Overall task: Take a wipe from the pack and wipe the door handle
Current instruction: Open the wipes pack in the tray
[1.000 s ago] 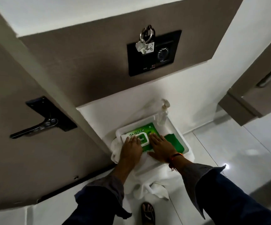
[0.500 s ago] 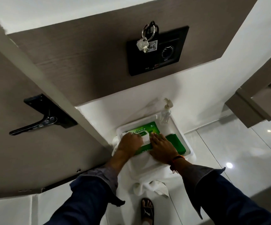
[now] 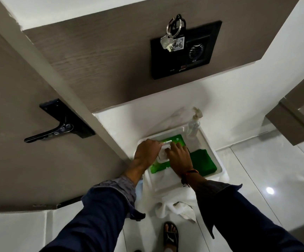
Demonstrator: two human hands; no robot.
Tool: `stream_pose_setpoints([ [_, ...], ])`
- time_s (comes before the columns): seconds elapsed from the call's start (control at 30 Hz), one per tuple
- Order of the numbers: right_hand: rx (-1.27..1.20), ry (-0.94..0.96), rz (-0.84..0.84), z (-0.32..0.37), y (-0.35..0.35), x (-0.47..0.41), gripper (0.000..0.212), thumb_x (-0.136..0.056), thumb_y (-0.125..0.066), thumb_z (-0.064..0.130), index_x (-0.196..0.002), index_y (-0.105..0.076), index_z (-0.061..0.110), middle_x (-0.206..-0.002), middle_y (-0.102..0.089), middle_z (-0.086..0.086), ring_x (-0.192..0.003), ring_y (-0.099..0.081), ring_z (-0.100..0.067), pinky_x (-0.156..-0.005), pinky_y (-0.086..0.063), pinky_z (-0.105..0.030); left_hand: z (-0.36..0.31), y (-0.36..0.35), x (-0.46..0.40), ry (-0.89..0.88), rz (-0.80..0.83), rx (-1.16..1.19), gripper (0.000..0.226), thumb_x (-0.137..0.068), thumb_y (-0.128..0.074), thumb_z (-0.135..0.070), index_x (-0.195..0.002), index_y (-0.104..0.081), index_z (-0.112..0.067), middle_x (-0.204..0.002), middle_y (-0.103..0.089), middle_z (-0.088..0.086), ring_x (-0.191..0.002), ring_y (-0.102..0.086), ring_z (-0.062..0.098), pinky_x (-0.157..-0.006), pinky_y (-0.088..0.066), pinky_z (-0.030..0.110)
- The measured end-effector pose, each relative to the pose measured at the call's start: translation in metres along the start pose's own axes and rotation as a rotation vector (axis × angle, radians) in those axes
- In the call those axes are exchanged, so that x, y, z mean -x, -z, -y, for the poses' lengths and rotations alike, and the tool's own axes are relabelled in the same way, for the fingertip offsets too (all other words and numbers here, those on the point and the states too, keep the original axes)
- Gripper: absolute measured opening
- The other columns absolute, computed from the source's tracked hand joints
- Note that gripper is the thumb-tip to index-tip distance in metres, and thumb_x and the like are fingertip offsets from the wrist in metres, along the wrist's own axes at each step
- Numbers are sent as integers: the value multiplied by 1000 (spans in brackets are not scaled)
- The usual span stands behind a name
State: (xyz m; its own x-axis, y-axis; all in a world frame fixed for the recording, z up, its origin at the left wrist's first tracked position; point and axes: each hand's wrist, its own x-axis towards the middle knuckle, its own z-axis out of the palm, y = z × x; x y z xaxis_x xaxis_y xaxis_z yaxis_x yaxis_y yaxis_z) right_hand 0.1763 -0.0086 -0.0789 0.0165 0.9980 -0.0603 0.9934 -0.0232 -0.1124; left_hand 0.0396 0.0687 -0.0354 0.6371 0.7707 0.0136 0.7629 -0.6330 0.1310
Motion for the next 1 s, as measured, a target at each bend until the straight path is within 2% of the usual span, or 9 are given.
stream_pose_setpoints([
  [0.1, -68, -19, -26, 1, -8, -2, 25, -102, -53, 19, -115, -71, 10, -130, -60, -14, -121, -57, -34, -99, -50, -47, -1, -2, 2, 6, 7, 50, 21, -103, -54, -22, -99, -74, -17, -84, -76, 12, -76, -73, 35, -65, -59, 42],
  [0.2, -174, 6, -148, -5, -6, 10, 11, -89, -69, 13, -98, -74, 8, -113, -63, -14, -107, -62, -35, -87, -56, -48, -2, -3, 6, 4, 39, 84, 27, -104, -52, -29, -99, -74, -14, -91, -77, 13, -83, -73, 32, -71, -59, 41],
  [0.3, -198, 137, -193, -18, -2, 25, 12, -80, -74, 12, -92, -77, 15, -133, -61, -15, -125, -57, -36, -101, -54, -52, -3, -8, 14, -55, 107, 35, 25, -103, -51, -27, -103, -72, -14, -100, -76, 12, -93, -72, 31, -75, -57, 38],
  [0.43, -133, 321, 76, -29, 6, 30, 26, -78, -69, 7, -99, -80, 18, -154, -52, -10, -146, -46, -31, -127, -26, -54, -12, -21, 28, -103, 206, -94, 27, -106, -47, -28, -116, -68, -15, -119, -72, 9, -112, -65, 27, -103, -44, 38],
  [0.57, -75, 307, 227, -26, 9, 28, 33, -81, -64, 5, -110, -76, 12, -164, -41, -10, -155, -33, -29, -130, -8, -50, -22, -31, 41, -132, 302, -285, 33, -104, -43, -14, -132, -59, -10, -141, -58, 14, -135, -48, 29, -123, -20, 51],
  [0.7, -84, 268, 290, -21, 16, 24, 41, -86, -61, 6, -126, -68, 8, -163, -41, -11, -153, -36, -28, -130, -16, -53, -28, -29, 45, -135, 306, -276, 37, -101, -45, -13, -136, -56, -8, -146, -54, 16, -140, -43, 31, -123, -17, 52],
  [0.77, -250, 128, 278, -16, 24, 23, 37, -90, -58, 6, -126, -66, 9, -147, -59, -13, -136, -54, -33, -120, -38, -50, -23, -19, 46, -95, 299, -128, 37, -99, -50, -15, -134, -58, -7, -144, -56, 15, -138, -44, 30, -124, -18, 50],
  [0.9, -559, -121, 95, -3, 42, 19, 11, -94, -66, 10, -101, -74, 6, -107, -75, -15, -102, -68, -34, -88, -55, -45, -5, 11, 57, 163, 56, 481, 23, -99, -58, -18, -96, -74, 0, -104, -75, 22, -100, -69, 35, -90, -54, 41],
  [1.0, -683, -151, -39, 20, 63, 10, 12, -92, -71, 9, -92, -74, -3, -95, -76, -20, -91, -70, -36, -83, -55, -46, 12, 35, 67, 438, -74, 778, 49, -101, -60, -36, -68, -68, -1, -73, -75, 19, -71, -71, 31, -68, -52, 34],
])
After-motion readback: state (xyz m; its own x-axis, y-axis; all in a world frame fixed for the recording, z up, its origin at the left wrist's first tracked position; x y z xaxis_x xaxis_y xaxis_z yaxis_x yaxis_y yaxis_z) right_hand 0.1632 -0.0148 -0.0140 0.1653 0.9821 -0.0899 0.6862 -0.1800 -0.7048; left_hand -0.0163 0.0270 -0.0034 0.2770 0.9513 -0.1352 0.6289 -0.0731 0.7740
